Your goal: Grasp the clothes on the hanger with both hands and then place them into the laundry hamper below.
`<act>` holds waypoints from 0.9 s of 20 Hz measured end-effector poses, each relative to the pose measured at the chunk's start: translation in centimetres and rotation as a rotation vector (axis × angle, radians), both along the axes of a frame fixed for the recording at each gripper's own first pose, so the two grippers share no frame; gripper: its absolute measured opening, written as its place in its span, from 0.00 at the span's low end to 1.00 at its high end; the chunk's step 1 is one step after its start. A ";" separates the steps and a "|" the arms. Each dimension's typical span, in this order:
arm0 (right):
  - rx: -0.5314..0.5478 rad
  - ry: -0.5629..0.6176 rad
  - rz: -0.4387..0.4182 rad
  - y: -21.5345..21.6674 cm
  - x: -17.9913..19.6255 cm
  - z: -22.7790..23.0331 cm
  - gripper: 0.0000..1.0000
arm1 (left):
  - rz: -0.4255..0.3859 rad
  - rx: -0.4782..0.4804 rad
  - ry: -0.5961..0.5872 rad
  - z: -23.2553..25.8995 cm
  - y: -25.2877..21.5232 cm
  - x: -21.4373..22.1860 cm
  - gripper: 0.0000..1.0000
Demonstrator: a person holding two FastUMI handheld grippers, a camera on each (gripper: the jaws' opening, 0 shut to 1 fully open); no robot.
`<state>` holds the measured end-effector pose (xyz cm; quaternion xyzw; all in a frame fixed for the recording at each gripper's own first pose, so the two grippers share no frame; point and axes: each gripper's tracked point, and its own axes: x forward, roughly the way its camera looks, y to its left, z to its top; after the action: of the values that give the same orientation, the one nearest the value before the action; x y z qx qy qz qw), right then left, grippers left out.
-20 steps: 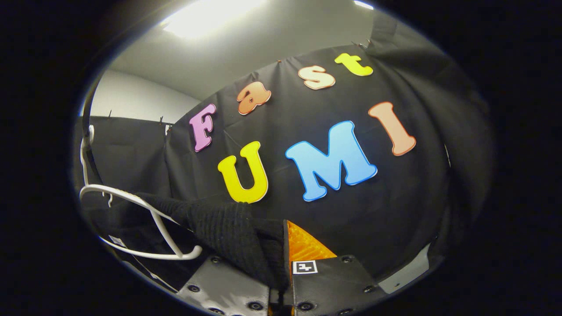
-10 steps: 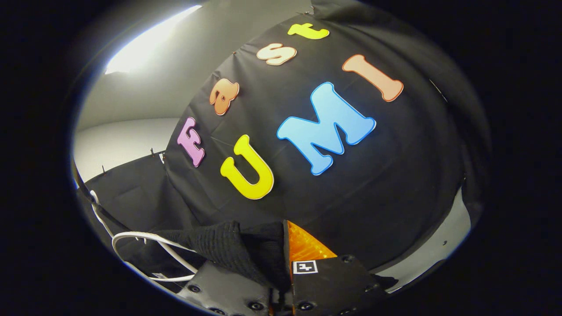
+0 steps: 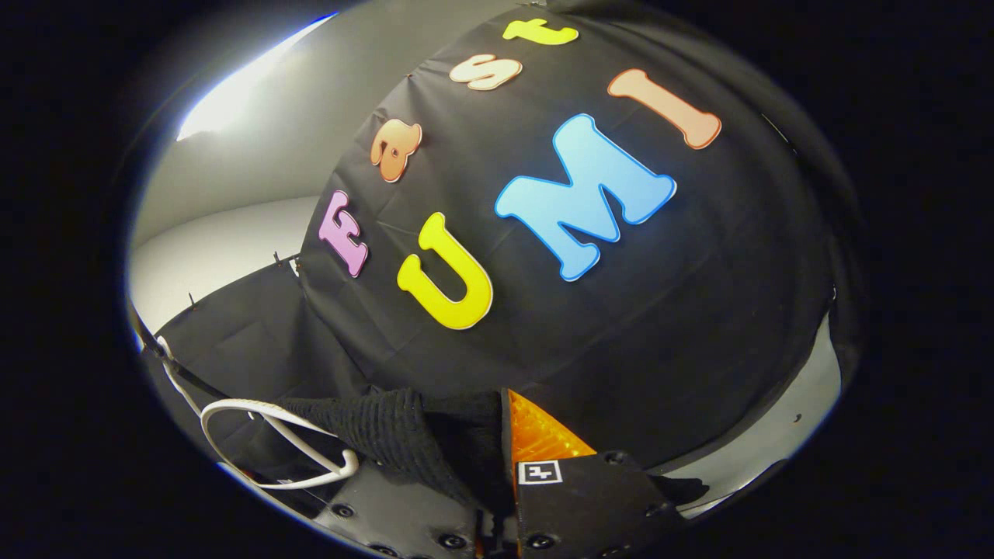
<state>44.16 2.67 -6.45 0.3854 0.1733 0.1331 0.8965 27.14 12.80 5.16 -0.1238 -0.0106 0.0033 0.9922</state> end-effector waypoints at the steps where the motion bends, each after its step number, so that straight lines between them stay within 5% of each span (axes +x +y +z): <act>1: 0.000 0.007 0.019 0.1 -0.2 -0.3 0.06 | -0.013 -0.023 0.004 -0.2 -0.1 0.0 0.01; 5: 0.061 0.039 0.067 0.4 -0.5 -0.4 0.06 | -0.040 -0.080 0.021 0.7 1.2 -0.1 0.01; 11: 0.018 0.024 0.106 1.2 -0.6 -0.6 0.06 | -0.031 0.025 -0.005 3.8 1.4 2.1 0.01; 18: -0.031 0.105 0.106 0.8 -2.4 -5.5 0.06 | -0.011 0.066 0.094 -2.0 1.8 -1.1 0.01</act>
<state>41.73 3.52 -11.96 0.3683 0.2424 0.1574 0.8836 26.06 14.58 3.11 -0.0908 0.0365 0.0032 0.9952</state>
